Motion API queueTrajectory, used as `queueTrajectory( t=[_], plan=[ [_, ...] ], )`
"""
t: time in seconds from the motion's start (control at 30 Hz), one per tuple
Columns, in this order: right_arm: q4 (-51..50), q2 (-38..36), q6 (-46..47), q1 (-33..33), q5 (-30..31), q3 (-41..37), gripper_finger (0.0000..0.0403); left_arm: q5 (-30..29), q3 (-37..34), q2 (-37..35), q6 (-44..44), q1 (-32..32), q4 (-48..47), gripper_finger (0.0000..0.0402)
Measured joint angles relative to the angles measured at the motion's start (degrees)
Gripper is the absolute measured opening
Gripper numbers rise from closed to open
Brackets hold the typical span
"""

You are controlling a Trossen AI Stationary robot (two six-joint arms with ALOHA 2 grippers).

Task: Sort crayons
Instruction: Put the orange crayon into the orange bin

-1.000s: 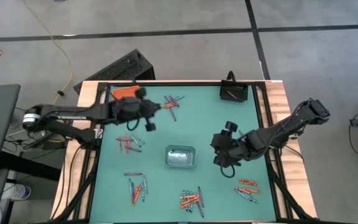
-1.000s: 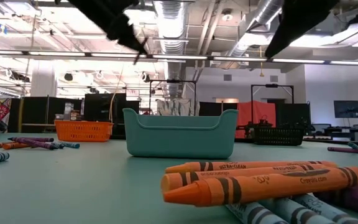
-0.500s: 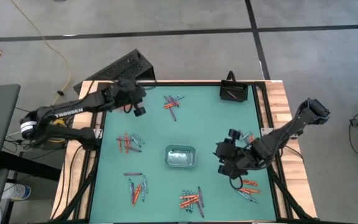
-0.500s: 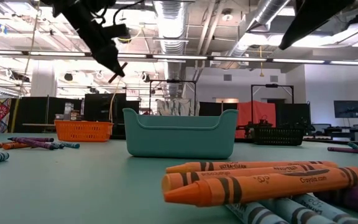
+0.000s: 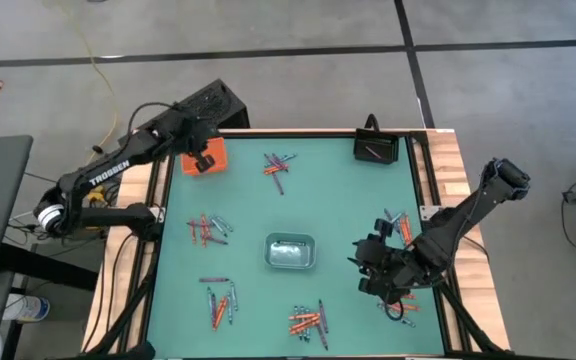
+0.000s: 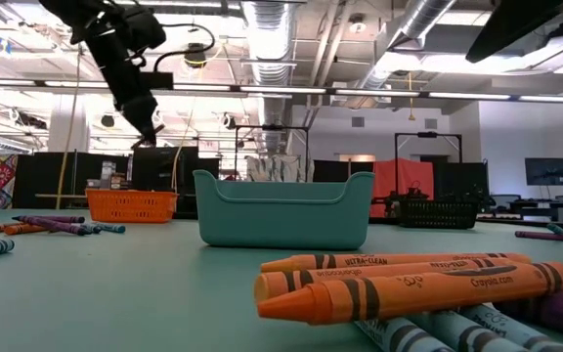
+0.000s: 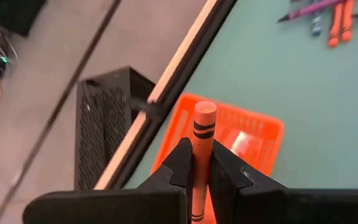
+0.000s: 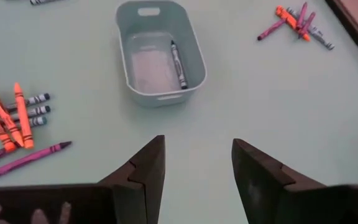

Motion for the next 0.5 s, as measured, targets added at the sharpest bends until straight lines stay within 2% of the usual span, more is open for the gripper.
queueTrajectory(
  t=[0.23, 0.5],
  plan=[
    [0.82, 0.0, 0.17, 1.65, 2.8, -0.02, 0.0177, 2.91, 0.0, 0.8, -0.45, 4.28, -0.02, 0.0015],
    [1.58, 2.35, 1.6, 2.07, 2.8, -0.02, 0.0177, 1.79, -0.02, 11.69, -0.15, 5.38, 0.23, 0.0016]
  ],
)
